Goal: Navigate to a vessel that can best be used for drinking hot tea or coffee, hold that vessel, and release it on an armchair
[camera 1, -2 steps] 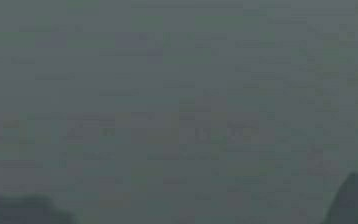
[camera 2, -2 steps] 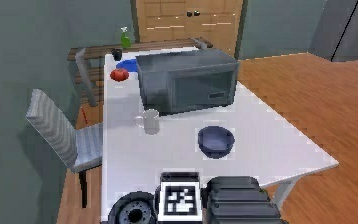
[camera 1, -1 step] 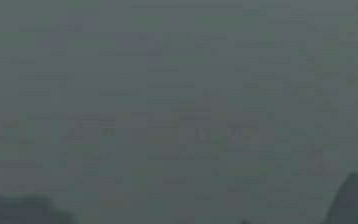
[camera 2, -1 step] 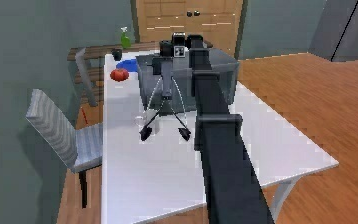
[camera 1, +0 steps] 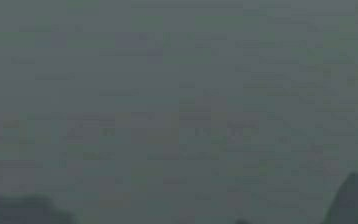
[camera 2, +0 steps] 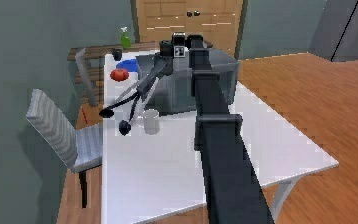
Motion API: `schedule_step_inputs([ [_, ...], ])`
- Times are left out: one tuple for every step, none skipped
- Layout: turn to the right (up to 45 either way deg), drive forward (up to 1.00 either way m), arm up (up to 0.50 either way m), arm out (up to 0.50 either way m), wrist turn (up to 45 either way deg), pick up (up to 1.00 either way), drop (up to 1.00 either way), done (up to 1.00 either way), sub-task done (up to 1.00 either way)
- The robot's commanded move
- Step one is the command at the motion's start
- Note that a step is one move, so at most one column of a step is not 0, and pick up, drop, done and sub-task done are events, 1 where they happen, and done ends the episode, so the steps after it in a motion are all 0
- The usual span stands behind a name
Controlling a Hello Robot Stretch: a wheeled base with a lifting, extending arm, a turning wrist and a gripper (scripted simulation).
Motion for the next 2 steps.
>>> schedule_step_inputs([
  [0.0,0.00,0.00,0.00,45.0,0.00,0.00,0.00,0.00],
  [0.0,0.00,0.00,0.00,45.0,0.00,0.00,0.00,0.00],
])
